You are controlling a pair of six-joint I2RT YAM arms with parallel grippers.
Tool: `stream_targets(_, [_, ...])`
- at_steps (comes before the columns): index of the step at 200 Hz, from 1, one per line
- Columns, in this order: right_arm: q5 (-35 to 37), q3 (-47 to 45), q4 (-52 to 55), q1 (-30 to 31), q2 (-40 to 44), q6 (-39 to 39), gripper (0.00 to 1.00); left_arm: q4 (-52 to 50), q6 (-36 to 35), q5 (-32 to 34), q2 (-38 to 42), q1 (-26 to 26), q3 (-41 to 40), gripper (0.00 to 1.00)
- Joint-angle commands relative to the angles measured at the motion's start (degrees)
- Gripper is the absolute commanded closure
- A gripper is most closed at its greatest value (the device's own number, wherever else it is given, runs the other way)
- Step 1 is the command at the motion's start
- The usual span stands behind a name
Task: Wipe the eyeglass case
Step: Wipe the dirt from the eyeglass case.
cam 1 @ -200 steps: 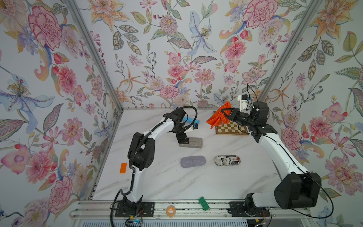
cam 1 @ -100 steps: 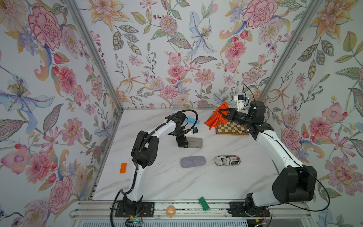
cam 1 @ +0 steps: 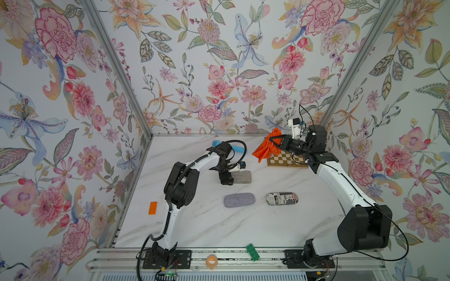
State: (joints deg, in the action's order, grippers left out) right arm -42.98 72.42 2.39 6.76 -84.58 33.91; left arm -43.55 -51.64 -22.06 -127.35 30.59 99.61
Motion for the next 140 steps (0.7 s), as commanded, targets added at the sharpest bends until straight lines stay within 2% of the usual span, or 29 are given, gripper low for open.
stream_targets(1, [0.19, -0.10, -0.74, 0.10, 1.79, -0.92, 1.00, 0.57, -0.10, 0.37, -0.01, 0.65, -2.06, 0.11])
stream_targets(24, [-0.07, -0.38, -1.00, 0.14, 2.05, -0.60, 1.00, 3.82, 1.24, 0.65, 1.26, 0.45, -5.92, 0.18])
stream_targets(50, [-0.30, -0.39, 0.40, 0.09, 2.83, -0.97, 1.00, 7.92, 3.37, 2.09, 4.48, 0.56, -10.07, 0.39])
stream_targets(66, [-0.52, -0.13, 2.62, 0.09, 3.73, -1.57, 1.00, 11.07, 5.90, 3.35, 7.44, 0.60, -12.49, 0.45])
stream_targets(93, [-0.52, -0.17, 7.56, 0.34, 6.58, -2.96, 1.00, 15.75, 9.11, 2.95, 14.72, 1.58, -16.77, 0.48])
stream_targets(140, [-0.96, 1.55, 15.61, 3.15, 7.75, -4.46, 1.00, 17.84, 17.03, -1.28, 23.68, 2.34, -17.95, 0.50])
